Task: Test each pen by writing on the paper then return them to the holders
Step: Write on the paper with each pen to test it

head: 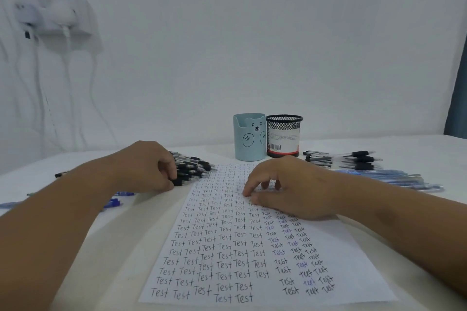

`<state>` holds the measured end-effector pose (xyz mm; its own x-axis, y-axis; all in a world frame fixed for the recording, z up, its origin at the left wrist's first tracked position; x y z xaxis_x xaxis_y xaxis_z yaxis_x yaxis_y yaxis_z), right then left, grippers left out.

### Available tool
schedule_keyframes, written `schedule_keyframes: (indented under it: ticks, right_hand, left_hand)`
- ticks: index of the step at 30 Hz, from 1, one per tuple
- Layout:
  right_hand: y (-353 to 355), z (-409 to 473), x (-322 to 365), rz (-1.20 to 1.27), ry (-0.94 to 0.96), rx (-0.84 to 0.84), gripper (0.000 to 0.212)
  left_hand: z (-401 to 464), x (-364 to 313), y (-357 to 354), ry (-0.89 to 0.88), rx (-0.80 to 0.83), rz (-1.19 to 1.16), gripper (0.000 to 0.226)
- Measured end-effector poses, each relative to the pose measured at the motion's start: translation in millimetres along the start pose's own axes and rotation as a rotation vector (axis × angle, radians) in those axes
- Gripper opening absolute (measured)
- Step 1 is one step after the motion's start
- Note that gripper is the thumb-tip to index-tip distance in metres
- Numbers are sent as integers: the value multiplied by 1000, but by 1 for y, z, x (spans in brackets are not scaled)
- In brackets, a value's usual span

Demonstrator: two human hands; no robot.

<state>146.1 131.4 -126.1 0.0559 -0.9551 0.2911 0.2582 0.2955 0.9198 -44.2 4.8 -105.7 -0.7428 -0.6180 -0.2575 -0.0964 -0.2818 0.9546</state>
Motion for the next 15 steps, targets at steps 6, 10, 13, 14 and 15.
schedule_keyframes:
  ticks: [6, 10, 13, 14, 15]
  right_hand:
    - [0, 0, 0, -2, -1, 1, 15]
    - [-1, -1, -1, -1, -7, 3, 15]
    - [-1, 0, -1, -1, -6, -2, 15]
    - [-1, 0, -2, -1, -6, -3, 15]
    - [-2, 0, -2, 1, -6, -3, 15]
  left_hand:
    - [0, -5, -3, -29, -14, -3, 15]
    - [0, -8, 0, -46, -45, 6, 15]
    - [0, -10, 1, -71, -50, -9, 18]
    - [-1, -12, 0, -81, -38, -20, 22]
    - [-1, -13, -2, -93, -24, -22, 27]
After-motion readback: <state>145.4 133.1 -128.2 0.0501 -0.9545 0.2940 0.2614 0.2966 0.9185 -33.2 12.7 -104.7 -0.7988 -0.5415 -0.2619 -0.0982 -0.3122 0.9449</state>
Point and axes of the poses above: each hand's wrist, its own z-axis towards the middle knuckle, its own y-axis out of the back of the hand, x = y × z, the point moved 10 cm from there along z, towards the middle knuckle, and after that the axes turned 6 degrees about y, right-handed, at the moved point
